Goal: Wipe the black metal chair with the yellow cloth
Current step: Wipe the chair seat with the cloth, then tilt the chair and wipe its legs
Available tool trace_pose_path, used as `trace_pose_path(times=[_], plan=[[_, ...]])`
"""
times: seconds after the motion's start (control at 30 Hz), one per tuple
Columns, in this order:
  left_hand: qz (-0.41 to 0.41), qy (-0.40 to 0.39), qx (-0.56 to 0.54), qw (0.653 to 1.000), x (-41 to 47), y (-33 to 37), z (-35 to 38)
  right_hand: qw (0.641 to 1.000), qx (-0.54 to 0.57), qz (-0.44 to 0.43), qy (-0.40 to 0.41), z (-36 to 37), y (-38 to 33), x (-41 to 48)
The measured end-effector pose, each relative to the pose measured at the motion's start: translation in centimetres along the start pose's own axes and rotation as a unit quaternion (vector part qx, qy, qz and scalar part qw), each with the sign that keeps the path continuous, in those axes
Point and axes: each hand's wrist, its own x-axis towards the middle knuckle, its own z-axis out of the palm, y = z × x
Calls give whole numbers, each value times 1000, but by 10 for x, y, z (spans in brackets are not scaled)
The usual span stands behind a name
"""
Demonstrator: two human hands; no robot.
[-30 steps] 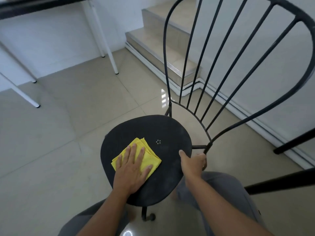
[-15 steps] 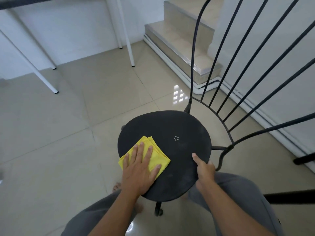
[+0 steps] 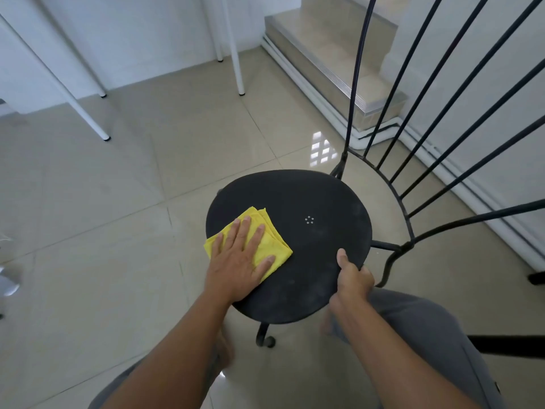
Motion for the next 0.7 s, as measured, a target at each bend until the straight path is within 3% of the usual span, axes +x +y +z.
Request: trace_pose_path(times=[0.27,0.47,0.6,0.7], plan=[[-15,-17,-12,1000,7,-20,-11,999,29,16,10,24,-4,-12],[-68,14,-78,995,-22,-35,-18,1000,11,16,7,51,-20,-17],[-117,54,-193,973,-35,-37,-16,1000,9,17,1,74,-29,-22],[-153,80,-324,930,-39,-20,-27,1000,14,23,-5,89,-35,-26]])
